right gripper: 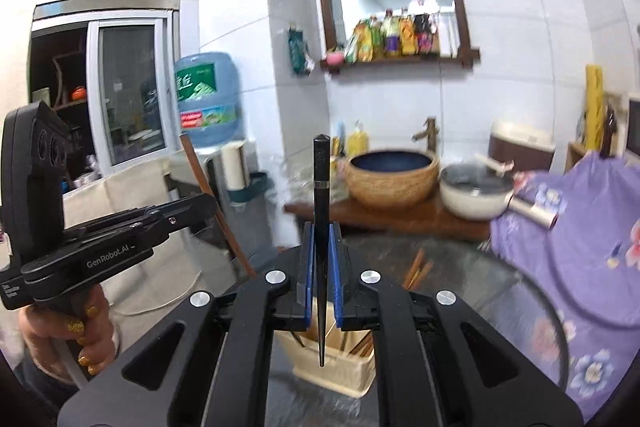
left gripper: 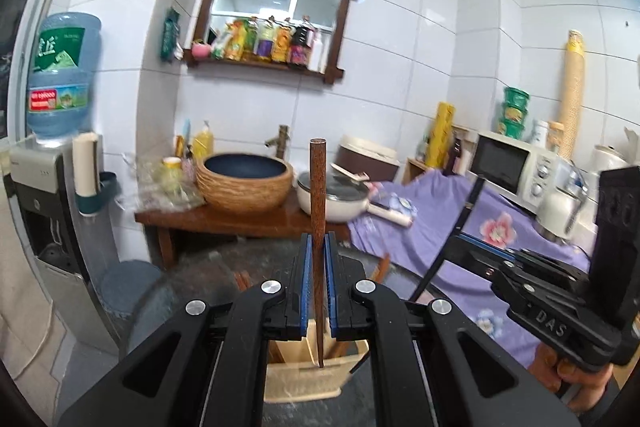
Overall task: Organize utensils
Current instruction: 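Lower both chopsticks into the holder and open both tools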
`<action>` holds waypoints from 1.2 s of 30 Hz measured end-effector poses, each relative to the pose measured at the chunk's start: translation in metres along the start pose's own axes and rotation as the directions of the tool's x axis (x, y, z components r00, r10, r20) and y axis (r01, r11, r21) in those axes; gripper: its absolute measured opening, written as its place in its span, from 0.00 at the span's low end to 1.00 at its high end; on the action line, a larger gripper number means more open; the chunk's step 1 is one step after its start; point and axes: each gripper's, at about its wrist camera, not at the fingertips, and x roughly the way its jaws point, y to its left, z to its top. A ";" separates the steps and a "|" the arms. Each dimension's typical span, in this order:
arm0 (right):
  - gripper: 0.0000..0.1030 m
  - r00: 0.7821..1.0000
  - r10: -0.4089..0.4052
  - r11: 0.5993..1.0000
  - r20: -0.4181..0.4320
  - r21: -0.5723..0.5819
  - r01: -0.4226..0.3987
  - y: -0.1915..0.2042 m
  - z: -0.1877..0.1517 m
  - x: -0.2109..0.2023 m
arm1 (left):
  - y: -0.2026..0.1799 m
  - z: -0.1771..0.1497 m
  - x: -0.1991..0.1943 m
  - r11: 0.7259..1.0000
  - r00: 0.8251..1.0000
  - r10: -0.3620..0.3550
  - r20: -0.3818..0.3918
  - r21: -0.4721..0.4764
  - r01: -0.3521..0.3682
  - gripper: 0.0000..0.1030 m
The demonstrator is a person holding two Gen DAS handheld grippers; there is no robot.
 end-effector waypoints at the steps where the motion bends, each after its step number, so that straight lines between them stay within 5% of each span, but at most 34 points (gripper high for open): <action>1: 0.08 1.000 -0.009 1.000 0.005 -0.002 0.009 0.000 0.002 0.003 | 0.001 0.002 0.005 1.000 1.000 0.013 0.001 -0.005 -0.013 0.06; 20: 0.08 0.991 -0.084 0.995 -0.103 0.050 0.089 -0.022 -0.064 0.086 | 0.025 -0.069 0.084 0.996 0.984 0.087 -0.155 -0.021 -0.091 0.06; 36: 0.09 0.983 -0.092 0.993 -0.161 0.064 0.104 -0.032 -0.105 0.104 | 0.030 -0.110 0.107 0.995 0.970 0.096 -0.223 0.031 -0.091 0.07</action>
